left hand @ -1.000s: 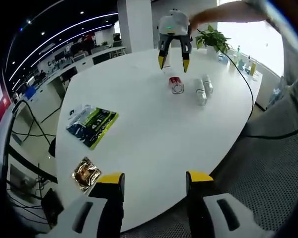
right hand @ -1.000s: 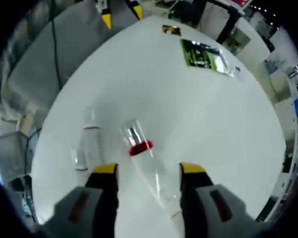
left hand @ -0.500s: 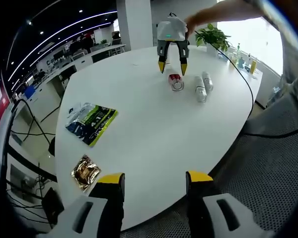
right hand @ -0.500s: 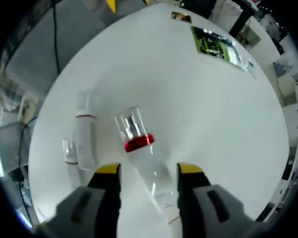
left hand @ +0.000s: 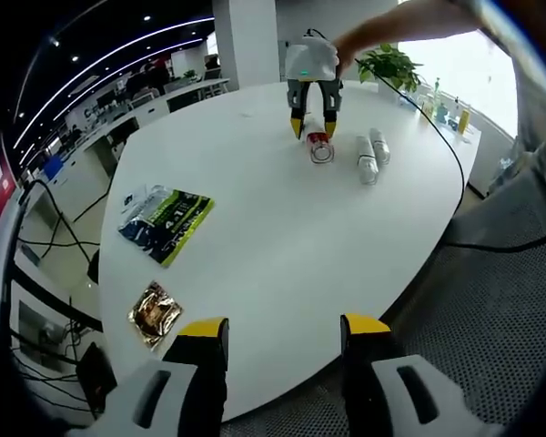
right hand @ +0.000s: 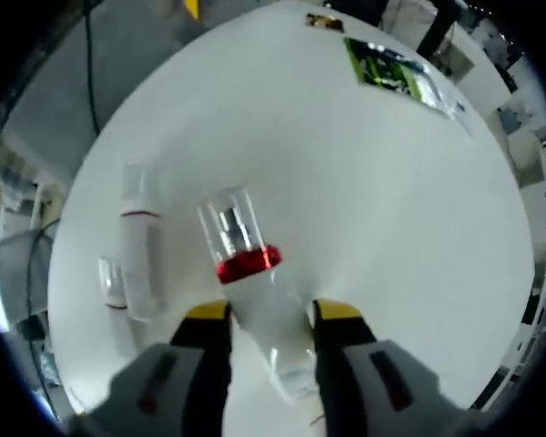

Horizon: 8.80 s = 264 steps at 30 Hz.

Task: Arrange the skincare products in the storage area until every visible bottle or jar stands upright without overlapping.

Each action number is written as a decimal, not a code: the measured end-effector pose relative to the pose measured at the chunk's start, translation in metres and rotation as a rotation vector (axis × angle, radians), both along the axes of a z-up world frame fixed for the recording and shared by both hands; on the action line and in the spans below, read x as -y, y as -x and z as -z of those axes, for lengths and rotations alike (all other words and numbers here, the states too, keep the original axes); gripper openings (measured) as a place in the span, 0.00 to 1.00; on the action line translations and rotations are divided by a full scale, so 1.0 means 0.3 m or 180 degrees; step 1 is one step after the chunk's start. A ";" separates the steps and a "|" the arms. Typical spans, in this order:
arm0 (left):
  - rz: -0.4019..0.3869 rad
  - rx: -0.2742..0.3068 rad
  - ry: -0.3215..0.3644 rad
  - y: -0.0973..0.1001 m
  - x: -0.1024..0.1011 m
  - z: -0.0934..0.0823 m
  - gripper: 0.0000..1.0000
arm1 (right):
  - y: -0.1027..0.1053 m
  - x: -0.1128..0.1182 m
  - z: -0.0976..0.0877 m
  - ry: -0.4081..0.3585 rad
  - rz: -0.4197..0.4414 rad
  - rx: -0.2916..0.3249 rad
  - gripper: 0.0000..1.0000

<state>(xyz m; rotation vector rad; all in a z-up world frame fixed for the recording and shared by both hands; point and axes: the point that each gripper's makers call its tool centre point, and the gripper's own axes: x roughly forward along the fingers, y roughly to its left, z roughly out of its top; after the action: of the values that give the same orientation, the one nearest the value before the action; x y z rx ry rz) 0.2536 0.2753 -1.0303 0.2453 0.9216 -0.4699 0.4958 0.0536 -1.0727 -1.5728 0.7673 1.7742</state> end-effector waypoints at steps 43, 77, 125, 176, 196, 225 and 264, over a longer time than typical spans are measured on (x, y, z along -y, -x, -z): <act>0.0055 -0.0032 -0.0094 0.003 -0.007 0.010 0.50 | 0.040 -0.108 -0.222 -0.1779 0.2499 -0.0498 0.25; 0.0368 0.0255 0.0102 -0.009 0.069 -0.076 0.51 | 0.489 -0.091 -0.740 -0.3802 0.3275 -0.0683 0.26; 0.1498 0.0137 0.3442 -0.019 0.836 -0.669 0.50 | 0.679 -0.128 -1.037 -0.4736 0.3209 -0.3046 0.27; 0.0699 0.0739 0.0812 -0.160 0.655 -0.506 0.31 | 0.573 -0.147 -0.909 -0.4617 0.4650 -0.1968 0.30; 0.1600 0.0540 0.2279 -0.045 0.757 -0.668 0.37 | 0.654 -0.067 -1.034 -0.4525 0.3586 -0.2651 0.28; 0.1927 0.0485 0.3088 0.037 0.806 -0.774 0.29 | 0.771 -0.084 -1.135 -0.4620 0.2713 -0.3231 0.28; 0.0767 0.0649 0.2383 -0.146 0.691 -0.609 0.27 | 0.577 -0.151 -0.928 -0.4105 0.3971 -0.1424 0.32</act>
<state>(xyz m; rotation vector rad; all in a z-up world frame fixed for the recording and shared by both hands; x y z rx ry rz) 0.2974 0.0680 -0.8477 -0.2794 0.4690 -0.9584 0.3227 0.0990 -0.7943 0.2224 0.3897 1.0864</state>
